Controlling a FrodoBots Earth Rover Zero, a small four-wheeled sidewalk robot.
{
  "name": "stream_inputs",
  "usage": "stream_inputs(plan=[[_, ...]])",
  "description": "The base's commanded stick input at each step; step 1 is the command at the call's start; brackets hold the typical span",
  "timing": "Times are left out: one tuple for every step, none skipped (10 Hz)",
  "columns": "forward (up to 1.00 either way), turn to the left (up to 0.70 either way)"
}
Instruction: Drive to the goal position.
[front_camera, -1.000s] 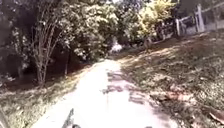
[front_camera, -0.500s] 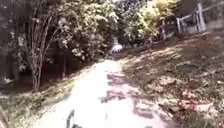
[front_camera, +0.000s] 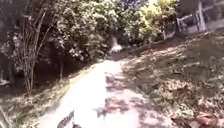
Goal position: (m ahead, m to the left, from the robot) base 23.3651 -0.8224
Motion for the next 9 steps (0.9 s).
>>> stream_inputs(plan=[[0.70,0.00],[0.70,0.00],[0.70,0.00],[0.70,0.25],[0.70,0.27],[0.70,0.13],[0.70,0.00],[0.70,0.00],[0.70,0.00]])
